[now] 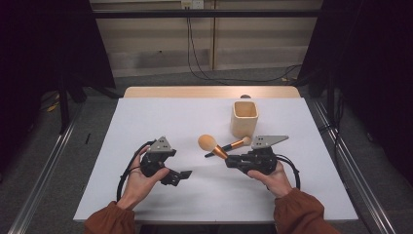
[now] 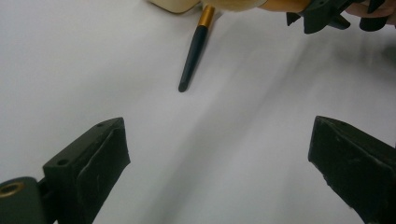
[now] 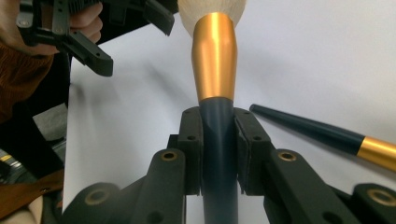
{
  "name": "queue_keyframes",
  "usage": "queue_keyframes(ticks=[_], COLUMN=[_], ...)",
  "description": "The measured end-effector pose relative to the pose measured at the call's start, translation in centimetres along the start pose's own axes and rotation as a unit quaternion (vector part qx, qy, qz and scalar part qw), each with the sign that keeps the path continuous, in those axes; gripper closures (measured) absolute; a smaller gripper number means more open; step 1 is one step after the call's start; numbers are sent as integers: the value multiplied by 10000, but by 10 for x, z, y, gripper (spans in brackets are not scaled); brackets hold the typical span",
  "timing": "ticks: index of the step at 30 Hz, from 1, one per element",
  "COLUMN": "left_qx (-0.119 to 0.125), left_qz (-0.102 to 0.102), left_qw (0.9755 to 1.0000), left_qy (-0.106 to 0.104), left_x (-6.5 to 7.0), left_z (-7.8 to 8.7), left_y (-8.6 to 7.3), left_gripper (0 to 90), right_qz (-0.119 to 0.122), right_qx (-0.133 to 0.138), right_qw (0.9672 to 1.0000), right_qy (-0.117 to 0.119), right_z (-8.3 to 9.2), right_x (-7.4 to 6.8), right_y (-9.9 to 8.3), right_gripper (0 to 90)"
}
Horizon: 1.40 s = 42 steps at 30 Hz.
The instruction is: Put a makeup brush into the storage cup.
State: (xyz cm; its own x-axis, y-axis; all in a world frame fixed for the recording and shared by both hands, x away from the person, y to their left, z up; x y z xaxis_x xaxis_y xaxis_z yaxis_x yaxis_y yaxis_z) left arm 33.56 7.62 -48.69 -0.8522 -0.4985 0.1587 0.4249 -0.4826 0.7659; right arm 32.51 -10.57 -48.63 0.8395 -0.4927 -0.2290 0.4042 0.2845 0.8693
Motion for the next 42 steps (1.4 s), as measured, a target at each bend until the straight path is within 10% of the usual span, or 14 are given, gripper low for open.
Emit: queue_keyframes(ticks=[25,33,42], left_qx=[604,1163,1767], left_qz=[-86,-199,-266], left_qw=[9979,9930,9820], left_qy=[233,-60,-615], left_x=[0,13,30], left_z=[0,-4,-5], left_y=[14,34,56], left_gripper=[52,54,73], right_qz=[97,92,214], right_qx=[1049,1195,1243], right_qw=[9943,9924,9913], right_qy=[183,274,377], right_z=[11,14,18], right_x=[-11,-14,-20], right_y=[27,33,38], right_gripper=[755,754,754])
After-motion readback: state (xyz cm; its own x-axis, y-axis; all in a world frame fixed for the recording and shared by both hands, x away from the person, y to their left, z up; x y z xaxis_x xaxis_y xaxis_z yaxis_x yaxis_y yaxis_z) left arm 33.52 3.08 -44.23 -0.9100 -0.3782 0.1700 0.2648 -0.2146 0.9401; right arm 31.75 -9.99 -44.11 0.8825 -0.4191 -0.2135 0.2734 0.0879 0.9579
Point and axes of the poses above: each handheld gripper's, and its own axes: z roughly backward along the jaws, y roughly out of its top, x roughly to its right, the point moved 10 cm from there along -z, roughly forward along the jaws, and after that the axes turned 2 degrees about z, right-handed, at the moved point
